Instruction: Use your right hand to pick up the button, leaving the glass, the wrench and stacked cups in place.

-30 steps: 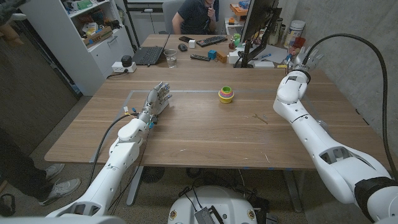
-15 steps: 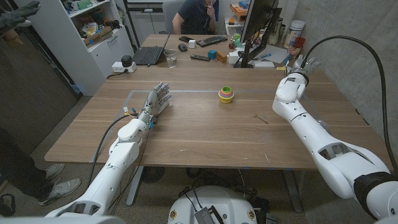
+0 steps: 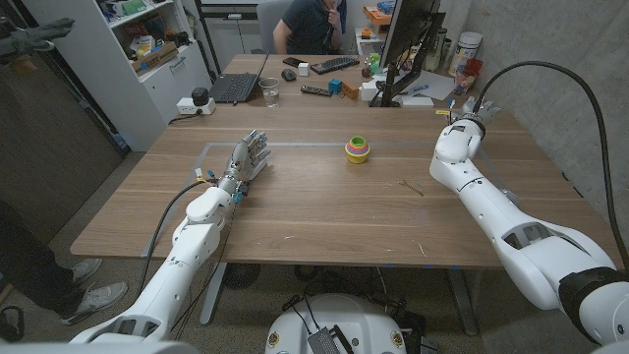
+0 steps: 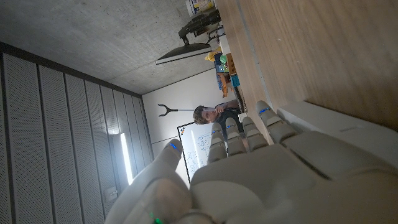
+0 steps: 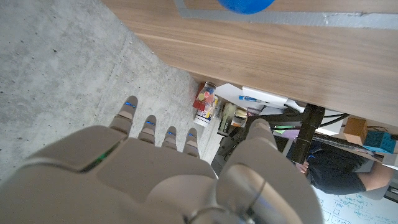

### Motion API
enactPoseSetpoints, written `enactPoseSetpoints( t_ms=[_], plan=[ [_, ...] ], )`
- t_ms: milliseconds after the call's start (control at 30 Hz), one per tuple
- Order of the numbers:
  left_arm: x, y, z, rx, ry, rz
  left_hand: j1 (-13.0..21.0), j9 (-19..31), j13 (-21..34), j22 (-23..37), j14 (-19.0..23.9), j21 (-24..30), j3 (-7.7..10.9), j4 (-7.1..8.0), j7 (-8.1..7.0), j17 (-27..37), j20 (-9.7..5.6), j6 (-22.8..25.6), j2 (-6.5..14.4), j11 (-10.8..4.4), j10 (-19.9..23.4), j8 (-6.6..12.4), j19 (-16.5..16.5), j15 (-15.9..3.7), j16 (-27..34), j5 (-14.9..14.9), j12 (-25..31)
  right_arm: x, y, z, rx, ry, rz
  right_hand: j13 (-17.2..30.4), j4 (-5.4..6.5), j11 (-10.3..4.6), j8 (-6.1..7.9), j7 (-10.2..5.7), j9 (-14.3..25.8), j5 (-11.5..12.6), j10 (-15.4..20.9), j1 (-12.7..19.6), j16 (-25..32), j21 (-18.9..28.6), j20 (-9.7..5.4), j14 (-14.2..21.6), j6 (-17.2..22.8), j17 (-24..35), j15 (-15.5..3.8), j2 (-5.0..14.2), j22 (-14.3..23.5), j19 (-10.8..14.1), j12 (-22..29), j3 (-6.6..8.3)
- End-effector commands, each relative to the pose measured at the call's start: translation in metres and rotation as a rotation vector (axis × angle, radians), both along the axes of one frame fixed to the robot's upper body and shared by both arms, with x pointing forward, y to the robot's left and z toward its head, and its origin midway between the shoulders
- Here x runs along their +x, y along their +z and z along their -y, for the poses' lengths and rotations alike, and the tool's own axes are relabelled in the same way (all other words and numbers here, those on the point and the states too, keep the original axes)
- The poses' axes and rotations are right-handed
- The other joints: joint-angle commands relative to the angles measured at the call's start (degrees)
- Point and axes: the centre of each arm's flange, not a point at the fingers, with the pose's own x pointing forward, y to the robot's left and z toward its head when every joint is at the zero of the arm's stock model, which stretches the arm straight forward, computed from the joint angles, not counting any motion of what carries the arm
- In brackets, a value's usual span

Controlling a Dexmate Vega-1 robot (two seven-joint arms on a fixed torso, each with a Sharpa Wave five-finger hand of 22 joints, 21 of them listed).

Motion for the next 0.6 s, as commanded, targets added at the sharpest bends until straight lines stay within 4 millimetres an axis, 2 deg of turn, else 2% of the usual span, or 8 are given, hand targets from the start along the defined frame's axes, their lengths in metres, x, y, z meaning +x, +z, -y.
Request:
enactPoseSetpoints(
  t_ms=[33,333,467,600],
  plan=[
    [0.002,0.000,0.001,0.000,-0.004,-0.002,-0.20,0.27,0.30,0.12,0.04,-0.06,-0.28,-0.14,-0.15,0.24,0.27,0.20,-0.20,-0.26,0.08,0.20,0.62,-0.35,0.40,0.38,0.21,0.007,-0.011,-0.001,0.012,0.007,-0.055,-0.07,-0.17,-0.05,0.50,-0.21,0.13,0.33,1.34,0.60,0.36,0.42,0.12,1.05,1.47,-0.09,0.13,-0.41,0.21,1.29,0.48,-0.05],
    [0.001,0.000,0.000,0.000,-0.005,0.000,-0.21,0.27,0.30,0.12,0.02,-0.13,-0.30,-0.16,-0.16,0.24,0.23,0.18,-0.22,-0.28,0.06,0.20,0.57,-0.35,0.40,0.38,0.21,0.011,-0.017,-0.001,0.034,0.008,-0.093,-0.09,-0.28,0.07,0.58,-0.11,0.13,0.37,1.77,0.82,0.36,0.54,0.13,1.40,2.11,-0.13,0.35,-0.33,0.21,2.09,0.45,-0.05],
    [0.002,0.000,0.000,0.001,-0.005,-0.002,-0.21,0.27,0.30,0.12,0.02,-0.16,-0.31,-0.16,-0.18,0.24,0.27,0.16,-0.23,-0.21,0.06,0.20,0.56,-0.36,0.39,0.38,0.22,0.013,-0.020,-0.001,0.030,0.013,-0.106,-0.11,-0.59,0.36,0.87,-0.08,0.15,0.44,3.98,1.39,0.96,1.11,0.09,3.86,4.01,-0.22,0.01,-0.19,0.30,4.76,0.81,-0.07],
    [0.002,-0.001,0.000,0.004,-0.009,-0.004,-0.21,0.27,0.30,0.13,-0.01,-0.18,-0.32,-0.16,-0.23,0.24,0.26,0.16,-0.24,-0.23,0.08,0.20,0.56,-0.39,0.39,0.38,0.23,0.016,-0.024,-0.001,0.035,0.017,-0.119,-0.12,-0.75,0.50,0.92,0.11,0.15,0.46,5.02,1.70,1.27,1.48,0.08,5.14,4.77,-0.25,-0.47,-0.13,0.36,6.29,0.95,-0.08]
  ],
)
